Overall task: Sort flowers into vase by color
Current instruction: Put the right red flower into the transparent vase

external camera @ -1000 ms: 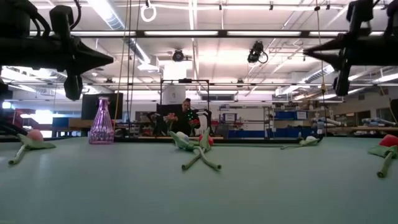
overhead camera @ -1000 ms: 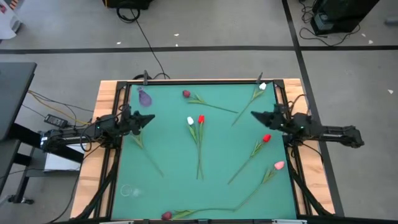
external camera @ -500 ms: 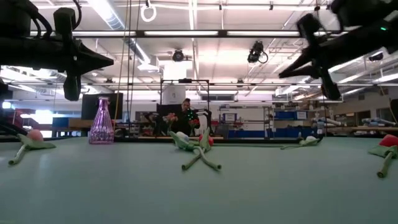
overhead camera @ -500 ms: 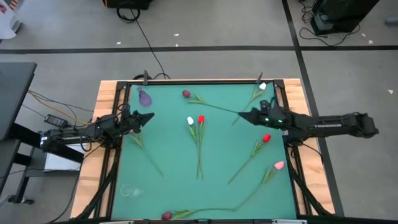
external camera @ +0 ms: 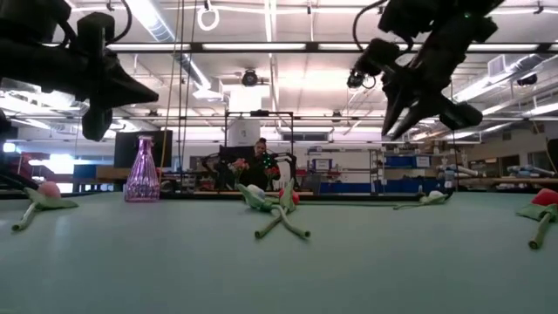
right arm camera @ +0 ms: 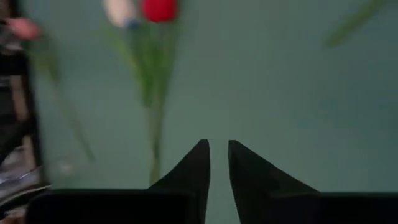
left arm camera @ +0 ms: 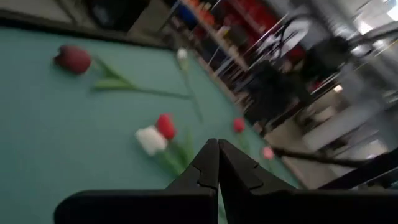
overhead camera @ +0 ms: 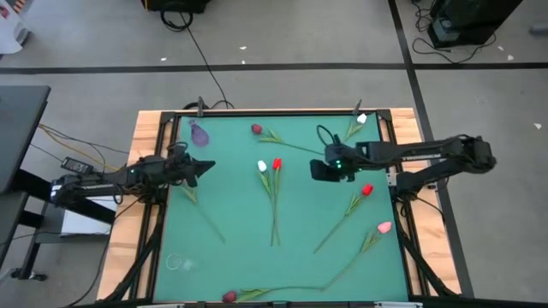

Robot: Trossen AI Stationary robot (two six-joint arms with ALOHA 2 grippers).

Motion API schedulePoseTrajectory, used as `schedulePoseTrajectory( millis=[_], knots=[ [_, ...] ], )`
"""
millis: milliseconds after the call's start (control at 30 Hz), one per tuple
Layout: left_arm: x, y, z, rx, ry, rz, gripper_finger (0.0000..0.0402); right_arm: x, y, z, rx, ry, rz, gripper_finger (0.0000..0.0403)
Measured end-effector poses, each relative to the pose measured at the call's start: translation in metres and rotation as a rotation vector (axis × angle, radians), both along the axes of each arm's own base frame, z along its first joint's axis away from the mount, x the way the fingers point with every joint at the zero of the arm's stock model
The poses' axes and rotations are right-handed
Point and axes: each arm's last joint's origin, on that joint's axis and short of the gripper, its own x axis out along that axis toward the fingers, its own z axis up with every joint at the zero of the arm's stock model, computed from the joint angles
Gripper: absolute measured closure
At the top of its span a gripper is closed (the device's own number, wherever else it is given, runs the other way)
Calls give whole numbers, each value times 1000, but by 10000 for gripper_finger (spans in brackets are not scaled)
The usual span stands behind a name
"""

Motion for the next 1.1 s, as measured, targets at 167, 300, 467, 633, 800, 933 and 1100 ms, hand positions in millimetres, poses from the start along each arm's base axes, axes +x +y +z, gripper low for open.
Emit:
schedulePoseTrajectory(
  millis=[167, 300, 467, 633, 800, 933, 1100],
  knots=[
    [5, 0, -1, -42, 56, -30, 392, -6, 15, -9, 145, 244, -64, 290],
    [8, -2, -4, -41, 103, -91, 392, -18, 31, -22, 260, 429, -97, 254],
    [11, -2, -8, 52, 174, -122, 392, -36, 49, -34, 340, 618, -216, 208],
    [12, -2, -9, 81, 200, -131, 374, -47, 52, -47, 334, 679, -358, 181],
    [11, -2, -11, 78, 220, -131, 329, -54, 52, -65, 346, 676, -458, 180],
    [11, -2, -11, 77, 221, -131, 289, -56, 51, -73, 336, 652, -502, 181],
    [11, -2, -11, 78, 220, -131, 268, -66, 49, -83, 301, 675, -545, 192]
  ],
)
